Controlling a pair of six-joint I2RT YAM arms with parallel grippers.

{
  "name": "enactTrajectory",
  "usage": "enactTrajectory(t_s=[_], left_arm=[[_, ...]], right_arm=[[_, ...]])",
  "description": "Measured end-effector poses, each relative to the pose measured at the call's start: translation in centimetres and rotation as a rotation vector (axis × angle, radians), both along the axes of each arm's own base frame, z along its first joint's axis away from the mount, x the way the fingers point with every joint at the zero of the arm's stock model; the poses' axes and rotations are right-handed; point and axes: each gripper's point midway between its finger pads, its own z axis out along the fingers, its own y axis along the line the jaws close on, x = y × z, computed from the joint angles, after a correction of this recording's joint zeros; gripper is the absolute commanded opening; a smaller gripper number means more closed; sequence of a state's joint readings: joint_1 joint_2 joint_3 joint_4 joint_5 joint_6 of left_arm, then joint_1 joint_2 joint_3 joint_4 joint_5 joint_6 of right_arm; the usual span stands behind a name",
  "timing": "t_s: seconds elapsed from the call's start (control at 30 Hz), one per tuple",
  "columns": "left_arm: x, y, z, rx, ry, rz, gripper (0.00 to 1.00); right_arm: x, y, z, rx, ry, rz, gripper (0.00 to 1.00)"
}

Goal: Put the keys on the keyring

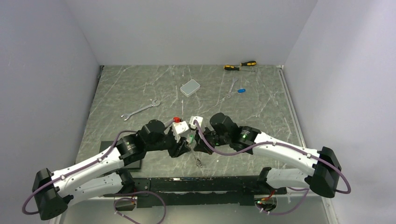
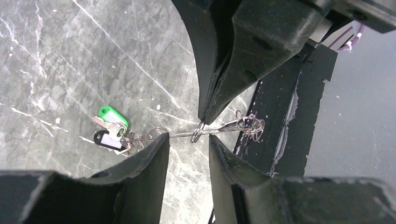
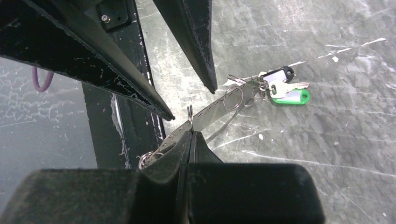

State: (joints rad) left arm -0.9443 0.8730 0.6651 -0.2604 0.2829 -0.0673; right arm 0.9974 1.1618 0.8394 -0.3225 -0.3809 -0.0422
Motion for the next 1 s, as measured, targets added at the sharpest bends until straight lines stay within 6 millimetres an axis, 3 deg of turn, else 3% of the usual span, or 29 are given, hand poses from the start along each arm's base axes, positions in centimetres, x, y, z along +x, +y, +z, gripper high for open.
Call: enactTrajectory(t_s=[0.27,0.67,1.0], left_arm=[[0.5,-1.1,-0.2,-0.013,-0.012,-0.035,0.3],[0.8,-1.9,-0.4,-0.026,-0.034,-0.065,0.45],[-0.1,-1.7,-1.1,-0.092,-0.047,-0.073,0.39]], right_arm=[[0.3,-0.4,-0.1,0.006,-0.007,-0.012,0.0],[0.4,-0.8,-0.1,0.008,-0.009,-0.025,0.0],[-0.2,-0.6,-0.3,0.01,-0.023,0.006,0.0]])
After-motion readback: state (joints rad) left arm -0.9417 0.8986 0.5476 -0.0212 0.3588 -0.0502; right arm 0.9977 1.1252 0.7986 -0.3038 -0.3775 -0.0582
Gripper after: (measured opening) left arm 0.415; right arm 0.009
